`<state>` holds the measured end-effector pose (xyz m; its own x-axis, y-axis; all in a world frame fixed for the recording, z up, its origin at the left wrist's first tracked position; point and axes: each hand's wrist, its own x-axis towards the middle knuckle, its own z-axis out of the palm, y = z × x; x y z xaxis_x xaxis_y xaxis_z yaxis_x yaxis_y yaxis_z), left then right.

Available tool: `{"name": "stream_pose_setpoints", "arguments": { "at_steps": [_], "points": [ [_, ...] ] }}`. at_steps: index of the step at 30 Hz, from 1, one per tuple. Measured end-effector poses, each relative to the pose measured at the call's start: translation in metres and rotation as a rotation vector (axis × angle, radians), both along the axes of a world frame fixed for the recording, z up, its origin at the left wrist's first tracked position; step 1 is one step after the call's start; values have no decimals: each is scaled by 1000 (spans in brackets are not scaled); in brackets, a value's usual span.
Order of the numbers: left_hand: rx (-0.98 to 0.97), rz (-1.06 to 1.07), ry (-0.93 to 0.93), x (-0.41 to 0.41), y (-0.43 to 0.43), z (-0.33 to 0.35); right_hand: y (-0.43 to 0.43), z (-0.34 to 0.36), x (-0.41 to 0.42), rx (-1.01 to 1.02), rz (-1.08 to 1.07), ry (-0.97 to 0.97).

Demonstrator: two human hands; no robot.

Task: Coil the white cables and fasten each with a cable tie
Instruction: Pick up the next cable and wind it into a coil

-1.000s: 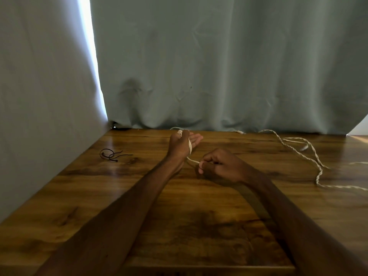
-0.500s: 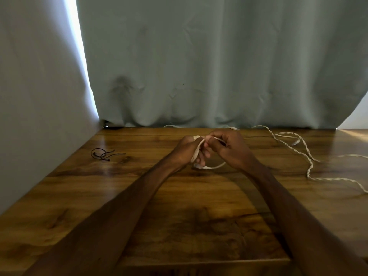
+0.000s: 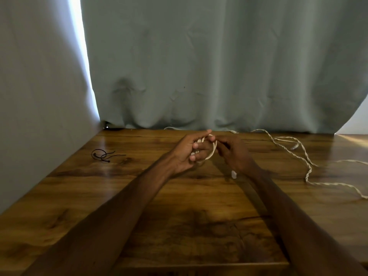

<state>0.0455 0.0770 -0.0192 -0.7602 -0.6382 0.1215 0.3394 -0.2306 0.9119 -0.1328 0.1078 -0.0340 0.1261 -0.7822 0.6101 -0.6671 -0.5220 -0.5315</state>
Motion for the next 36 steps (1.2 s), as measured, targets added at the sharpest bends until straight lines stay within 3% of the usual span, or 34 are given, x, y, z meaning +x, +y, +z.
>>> {"name": "stream_pose_setpoints", "arguments": {
  "at_steps": [7, 11, 14, 22, 32, 36],
  "points": [
    [-55, 370, 87, 0, -17, -5, 8, -8, 32, 381, 143, 168],
    [-233, 663, -126, 2, -20, -8, 12, -2, 40, 438, 265, 247],
    [-343, 746, -225, 5, -26, -13, 16, 2, 42, 383, 316, 290],
    [-570, 725, -437, 8, -14, -15, 9, 10, 29, -84, 221, 307],
    [-514, 426, -465, 0, 1, -17, 11, 12, 14, -233, 136, 24],
    [-435, 316, -476, 1, -5, -21, 2, 5, 6, -98, 102, 12]
  ]
}}
